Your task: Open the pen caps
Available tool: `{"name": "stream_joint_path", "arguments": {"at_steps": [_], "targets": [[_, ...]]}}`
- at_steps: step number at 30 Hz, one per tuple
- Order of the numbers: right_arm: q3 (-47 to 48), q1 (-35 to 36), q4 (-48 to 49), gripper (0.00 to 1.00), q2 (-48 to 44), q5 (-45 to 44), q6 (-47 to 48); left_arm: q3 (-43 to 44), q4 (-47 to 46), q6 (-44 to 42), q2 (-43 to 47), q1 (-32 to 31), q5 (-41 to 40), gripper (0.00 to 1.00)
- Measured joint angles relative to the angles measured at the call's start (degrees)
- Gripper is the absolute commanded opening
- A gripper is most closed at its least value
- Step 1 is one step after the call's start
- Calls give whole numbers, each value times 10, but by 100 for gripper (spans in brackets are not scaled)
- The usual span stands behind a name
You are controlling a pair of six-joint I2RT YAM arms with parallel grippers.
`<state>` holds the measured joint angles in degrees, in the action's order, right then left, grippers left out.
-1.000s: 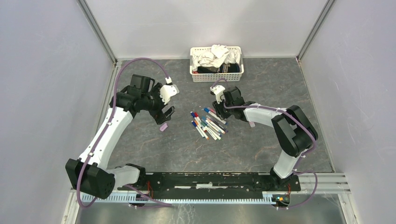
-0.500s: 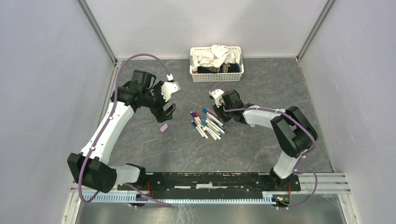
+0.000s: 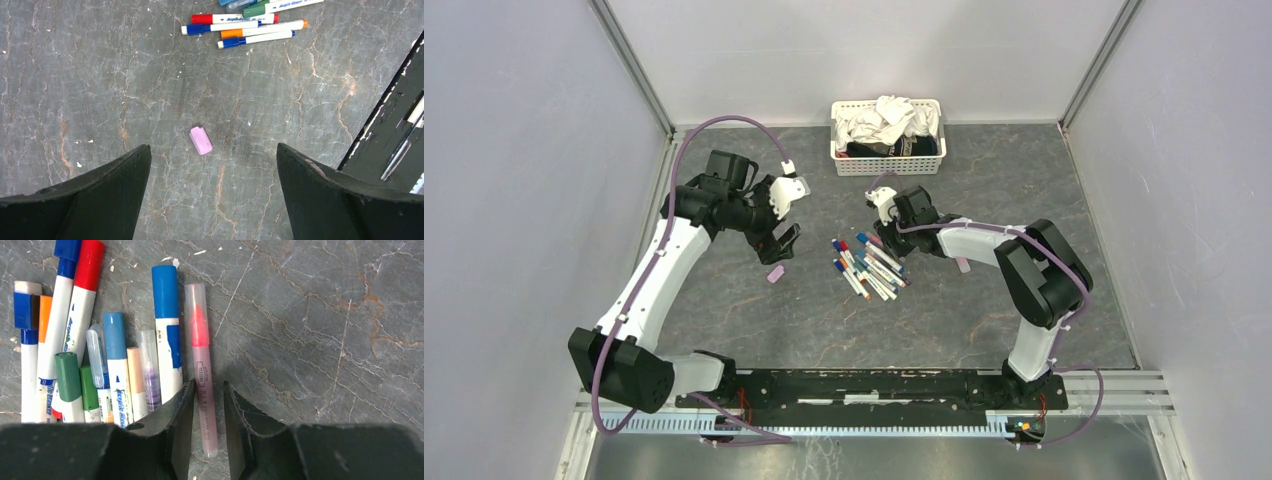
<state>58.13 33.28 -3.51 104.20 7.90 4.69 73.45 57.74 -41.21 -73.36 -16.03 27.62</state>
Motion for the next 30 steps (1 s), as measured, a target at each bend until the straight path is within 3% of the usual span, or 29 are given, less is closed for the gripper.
{"name": "stream_joint_path", "arguments": {"at_steps": [6,11,21,30], "targets": [[-1,0,3,27,1,2,1,0,3,-2,0,0,3,100],[0,0,4,0,2,3,1,0,5,-12,0,0,24,100],[35,0,-66,0,-42,57,-4,-35,6,-109,1,0,80,100],[65,5,-119,0,-124,246,-45,-53,16,-270,38,-6,115,98]]}}
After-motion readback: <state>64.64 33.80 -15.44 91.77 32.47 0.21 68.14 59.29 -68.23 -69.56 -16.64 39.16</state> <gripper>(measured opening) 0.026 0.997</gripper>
